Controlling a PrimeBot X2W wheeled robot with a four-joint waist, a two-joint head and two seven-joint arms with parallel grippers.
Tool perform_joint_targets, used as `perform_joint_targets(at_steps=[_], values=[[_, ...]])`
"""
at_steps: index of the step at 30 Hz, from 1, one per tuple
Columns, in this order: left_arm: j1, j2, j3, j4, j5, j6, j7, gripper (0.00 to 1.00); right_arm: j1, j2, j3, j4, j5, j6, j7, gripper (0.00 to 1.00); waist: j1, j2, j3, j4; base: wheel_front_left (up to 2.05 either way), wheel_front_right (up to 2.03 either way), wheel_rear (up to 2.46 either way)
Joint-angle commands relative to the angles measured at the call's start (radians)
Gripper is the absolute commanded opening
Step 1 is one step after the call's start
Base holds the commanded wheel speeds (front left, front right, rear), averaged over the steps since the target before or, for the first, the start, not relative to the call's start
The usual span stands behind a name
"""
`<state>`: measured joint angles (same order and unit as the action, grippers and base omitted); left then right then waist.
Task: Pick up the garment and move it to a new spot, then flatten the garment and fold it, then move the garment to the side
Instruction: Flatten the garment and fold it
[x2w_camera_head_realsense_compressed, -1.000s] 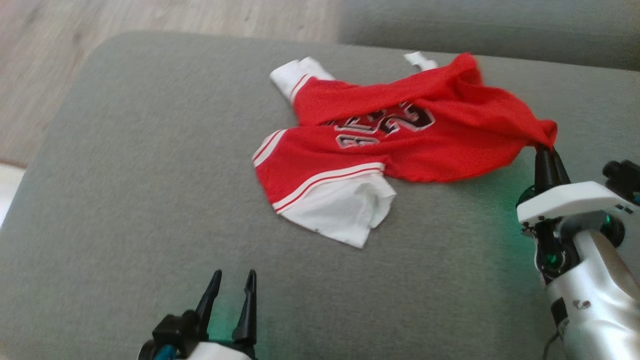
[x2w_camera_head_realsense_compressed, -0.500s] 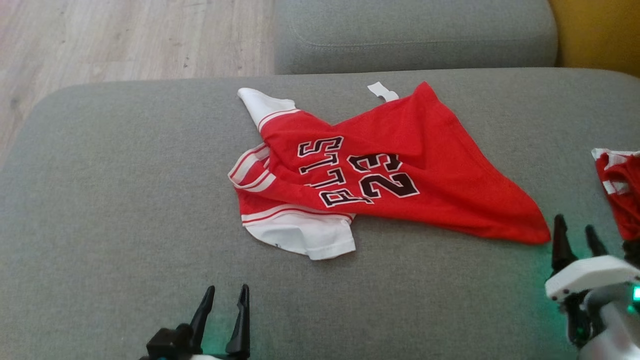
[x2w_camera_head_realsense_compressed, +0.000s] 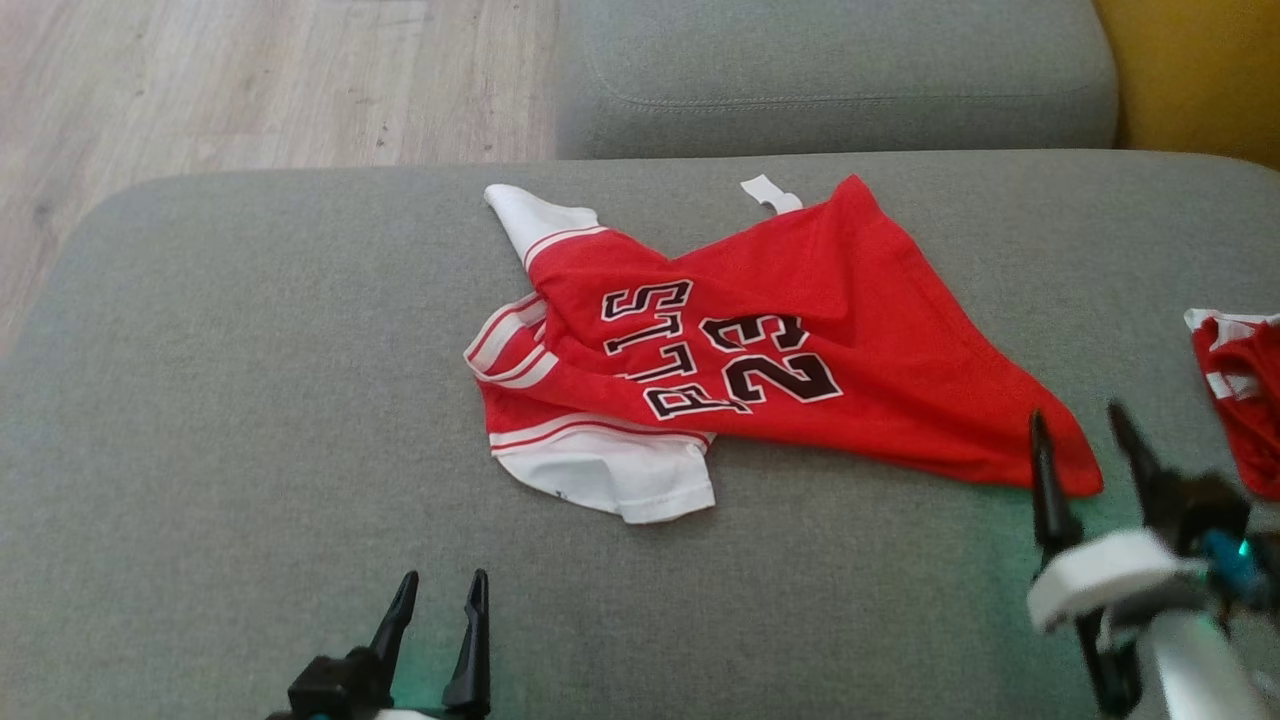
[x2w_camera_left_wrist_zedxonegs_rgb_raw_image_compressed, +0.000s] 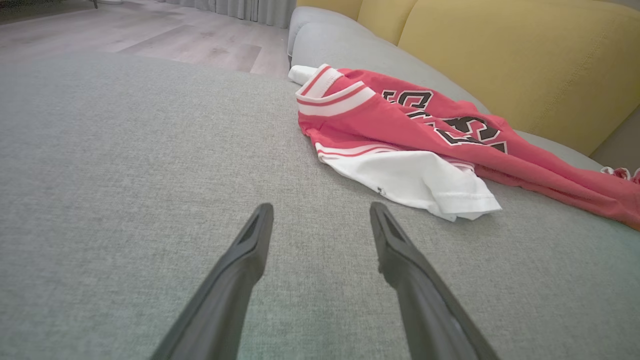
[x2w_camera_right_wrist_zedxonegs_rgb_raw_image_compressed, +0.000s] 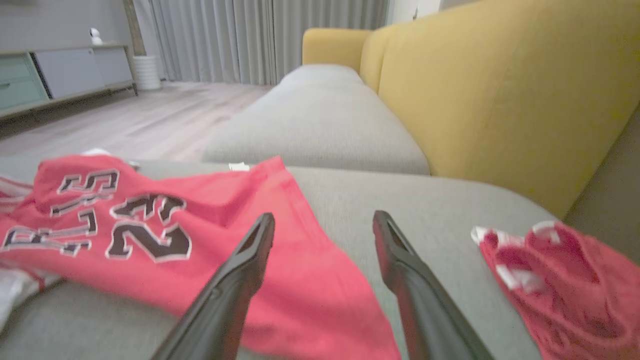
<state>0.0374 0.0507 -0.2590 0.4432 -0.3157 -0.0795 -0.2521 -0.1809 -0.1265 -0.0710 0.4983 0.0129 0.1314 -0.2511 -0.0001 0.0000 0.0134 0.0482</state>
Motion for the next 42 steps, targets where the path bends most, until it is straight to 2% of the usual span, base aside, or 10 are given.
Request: perform_joint_targets(at_steps=[1,11,21,29,30,31,32,37,42], values=[[-0.026,-0.001,0.033,-0.028,0.007,0.001,-0.010,1.00,0.002,0.002,0.018,-0.022,-0.017,-0.001,-0.010,1.00,0.0001,0.0000,-0.003,0.001,0.00,0.00,0.00],[-0.074,-0.001,0.002,-0.006,-0.029,-0.008,-0.010,1.00,-0.003,0.013,0.036,-0.021,-0.022,-0.001,-0.011,1.00,0.0001,0.0000,0.022,-0.022,0.00,0.00,0.00],[-0.273,-0.001,-0.160,0.186,-0.213,-0.031,-0.010,1.00,-0.079,-0.009,0.084,-0.027,0.010,-0.001,-0.011,1.00,0.0001,0.0000,0.151,-0.097,0.00,0.00,0.00],[-0.337,-0.001,-0.206,0.261,-0.288,-0.019,-0.010,1.00,-0.101,-0.021,0.081,-0.030,0.024,-0.001,-0.011,1.00,0.0001,0.0000,0.185,-0.128,0.00,0.00,0.00],[-0.342,-0.001,-0.207,0.266,-0.293,-0.017,-0.010,0.77,-0.102,-0.021,0.081,-0.030,0.025,-0.001,-0.011,1.00,0.0001,0.0000,0.186,-0.130,0.00,0.00,0.00],[-0.347,-0.001,-0.208,0.271,-0.294,-0.017,-0.010,0.45,-0.103,-0.021,0.080,-0.030,0.026,-0.001,-0.011,1.00,0.0001,0.0000,0.186,-0.130,0.00,0.00,0.00],[-0.352,-0.001,-0.209,0.276,-0.292,-0.017,-0.010,0.00,-0.102,-0.022,0.079,-0.030,0.027,-0.001,-0.011,1.00,0.0001,0.0000,0.184,-0.129,0.00,0.00,0.00],[-0.344,-0.001,-0.161,0.264,-0.263,-0.003,-0.010,0.00,-0.085,-0.014,0.067,-0.024,0.033,-0.001,-0.011,1.00,0.0001,0.0000,0.145,-0.104,0.00,0.00,0.00],[-0.299,0.009,-0.062,0.183,-0.169,-0.003,-0.010,0.00,-0.052,0.004,0.054,-0.015,0.039,-0.001,-0.011,1.00,0.0001,0.0000,0.089,-0.051,0.00,0.00,0.00]])
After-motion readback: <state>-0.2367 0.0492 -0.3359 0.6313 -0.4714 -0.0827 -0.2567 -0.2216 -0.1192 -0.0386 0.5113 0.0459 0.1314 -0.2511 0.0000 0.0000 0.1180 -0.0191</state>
